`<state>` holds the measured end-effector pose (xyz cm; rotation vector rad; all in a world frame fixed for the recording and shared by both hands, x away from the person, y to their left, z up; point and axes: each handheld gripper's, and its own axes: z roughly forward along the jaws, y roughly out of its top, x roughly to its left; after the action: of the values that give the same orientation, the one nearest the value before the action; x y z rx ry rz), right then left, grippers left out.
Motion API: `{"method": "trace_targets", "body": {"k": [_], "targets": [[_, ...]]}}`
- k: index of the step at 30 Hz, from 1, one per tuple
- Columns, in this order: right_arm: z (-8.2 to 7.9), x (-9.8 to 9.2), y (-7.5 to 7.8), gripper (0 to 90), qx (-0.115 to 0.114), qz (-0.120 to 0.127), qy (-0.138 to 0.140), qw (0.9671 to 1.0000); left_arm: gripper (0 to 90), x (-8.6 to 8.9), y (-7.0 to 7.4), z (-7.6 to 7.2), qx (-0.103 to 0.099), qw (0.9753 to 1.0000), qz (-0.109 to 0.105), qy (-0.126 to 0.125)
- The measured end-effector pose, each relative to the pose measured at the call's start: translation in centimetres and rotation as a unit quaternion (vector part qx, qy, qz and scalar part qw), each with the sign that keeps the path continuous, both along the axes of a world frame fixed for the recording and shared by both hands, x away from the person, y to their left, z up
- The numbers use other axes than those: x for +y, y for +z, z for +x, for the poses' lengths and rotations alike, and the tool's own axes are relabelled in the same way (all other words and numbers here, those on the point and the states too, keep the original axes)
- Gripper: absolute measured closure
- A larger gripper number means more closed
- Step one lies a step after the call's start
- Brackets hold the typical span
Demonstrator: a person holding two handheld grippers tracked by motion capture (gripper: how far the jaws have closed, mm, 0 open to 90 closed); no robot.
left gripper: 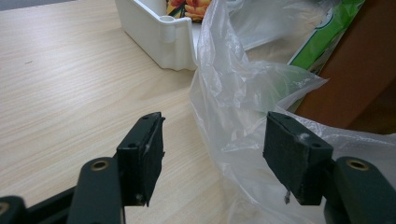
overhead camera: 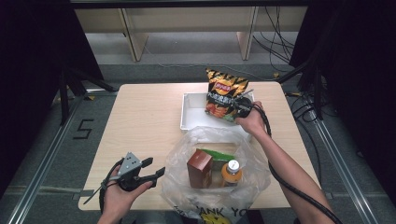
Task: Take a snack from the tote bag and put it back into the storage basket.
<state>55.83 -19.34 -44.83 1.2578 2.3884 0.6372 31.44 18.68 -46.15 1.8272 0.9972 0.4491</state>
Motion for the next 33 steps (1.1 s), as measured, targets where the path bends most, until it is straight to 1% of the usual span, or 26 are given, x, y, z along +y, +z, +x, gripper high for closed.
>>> {"method": "trace_targets", "body": {"k": [2, 3, 4, 5, 6, 7, 10, 11, 12, 13, 14, 15, 16, 17, 18, 19, 20, 21, 22, 26, 27, 28, 30, 31, 32, 33], "targets": [[0.0, -0.2, 0.0, 88.8, -0.001, -0.009, 0.012, 0.9999, 37.3, 0.0, 0.0, 0.0, -0.001, 1.0000, 0.000, 0.000], [-0.1, -0.1, -0.1, 89.1, 0.005, -0.004, 0.013, 0.9999, 37.3, 0.1, 0.0, 0.0, -0.003, 1.0000, 0.002, -0.001], [-0.1, -0.1, -0.2, 89.3, 0.005, -0.010, 0.018, 0.9998, 37.3, 0.1, 0.0, 0.0, -0.003, 1.0000, 0.002, -0.001], [-0.2, 0.0, -0.2, 89.6, 0.014, -0.008, 0.017, 0.9997, 37.3, 0.1, 0.0, 0.0, -0.003, 1.0000, 0.002, -0.001], [-0.3, 0.0, -0.3, 89.8, 0.013, -0.003, 0.020, 0.9997, 37.3, 0.0, 0.0, 0.0, 0.001, 1.0000, 0.000, 0.003], [-0.3, -0.1, -0.4, 89.9, 0.023, -0.006, 0.023, 0.9995, 37.3, 0.0, -0.1, 0.1, 0.000, 1.0000, -0.002, -0.002], [-0.3, 0.1, -0.6, 90.0, 0.023, -0.006, 0.027, 0.9993, 37.3, 0.0, 0.0, 0.1, -0.004, 1.0000, 0.002, -0.006], [-0.3, 0.1, -0.5, 90.0, 0.027, -0.009, 0.028, 0.9992, 37.2, 0.0, 0.0, 0.1, -0.004, 1.0000, 0.002, -0.005], [-0.4, 0.2, -0.5, 90.0, 0.034, -0.005, 0.022, 0.9992, 37.3, 0.0, 0.0, 0.1, -0.004, 1.0000, 0.002, -0.005], [-0.2, 0.1, -0.6, 90.0, 0.031, -0.013, 0.031, 0.9990, 37.2, 0.0, 0.0, 0.1, -0.004, 1.0000, 0.003, -0.005], [-0.3, 0.3, -0.5, 90.0, 0.037, -0.007, 0.028, 0.9989, 37.3, 0.0, -0.1, 0.0, 0.000, 1.0000, -0.003, -0.001], [-0.2, 0.3, -0.6, 89.9, 0.040, -0.011, 0.030, 0.9987, 37.3, 0.0, -0.1, 0.0, 0.000, 1.0000, -0.002, -0.002], [-0.1, 0.3, -0.8, 89.9, 0.036, -0.014, 0.031, 0.9988, 37.3, 0.0, 0.0, 0.0, 0.000, 1.0000, 0.000, -0.001], [-0.1, 0.3, -0.8, 89.7, 0.039, -0.016, 0.033, 0.9986, 37.3, 0.0, 0.0, 0.0, 0.000, 1.0000, 0.000, -0.001], [-0.2, 0.4, -0.8, 89.7, 0.049, -0.012, 0.026, 0.9984, 37.3, 0.0, 0.0, 0.0, 0.000, 1.0000, 0.000, 0.000], [0.1, 0.3, -1.0, 89.3, 0.044, -0.021, 0.034, 0.9982, 37.3, 0.0, 0.0, 0.0, 0.000, 1.0000, 0.000, 0.000], [0.1, 0.3, -1.1, 88.7, 0.046, -0.022, 0.032, 0.9982, 37.2, 0.0, 0.0, 0.0, 0.000, 1.0000, 0.001, 0.000], [0.1, 0.7, -1.2, 88.3, 0.053, -0.004, 0.016, 0.9985, 37.3, 0.0, 0.0, 0.0, 0.000, 1.0000, 0.001, -0.001], [0.1, 0.7, -1.3, 88.3, 0.049, -0.003, 0.016, 0.9986, 37.2, 0.0, 0.0, 0.0, 0.000, 1.0000, 0.001, 0.000], [0.3, 0.6, -1.4, 88.3, 0.049, -0.004, 0.006, 0.9988, 37.3, 0.0, 0.0, 0.0, 0.000, 1.0000, 0.000, 0.000], [0.4, 0.5, -1.4, 88.3, 0.042, -0.005, 0.005, 0.9991, 37.3, 0.0, 0.0, 0.0, 0.000, 1.0000, 0.000, 0.000], [0.3, 0.5, -1.4, 88.3, 0.044, -0.003, -0.003, 0.9990, 37.2, 0.1, -0.1, 0.0, 0.000, 1.0000, 0.000, 0.000], [0.5, 0.4, -1.5, 88.5, 0.036, -0.002, -0.001, 0.9994, 37.2, 0.1, -0.1, 0.0, 0.000, 1.0000, 0.000, 0.000], [0.5, 0.1, -1.4, 88.5, 0.038, -0.017, 0.002, 0.9991, 37.3, 0.1, -0.1, 0.0, 0.000, 1.0000, 0.000, 0.000], [0.7, -0.1, -1.5, 88.5, 0.029, -0.022, 0.008, 0.9993, 37.3, 0.0, 0.0, 0.0, 0.000, 1.0000, 0.000, 0.000], [0.7, -0.2, -1.4, 88.4, 0.030, -0.019, 0.007, 0.9994, 37.3, 0.0, 0.0, 0.0, 0.000, 1.0000, 0.000, 0.000]]}}
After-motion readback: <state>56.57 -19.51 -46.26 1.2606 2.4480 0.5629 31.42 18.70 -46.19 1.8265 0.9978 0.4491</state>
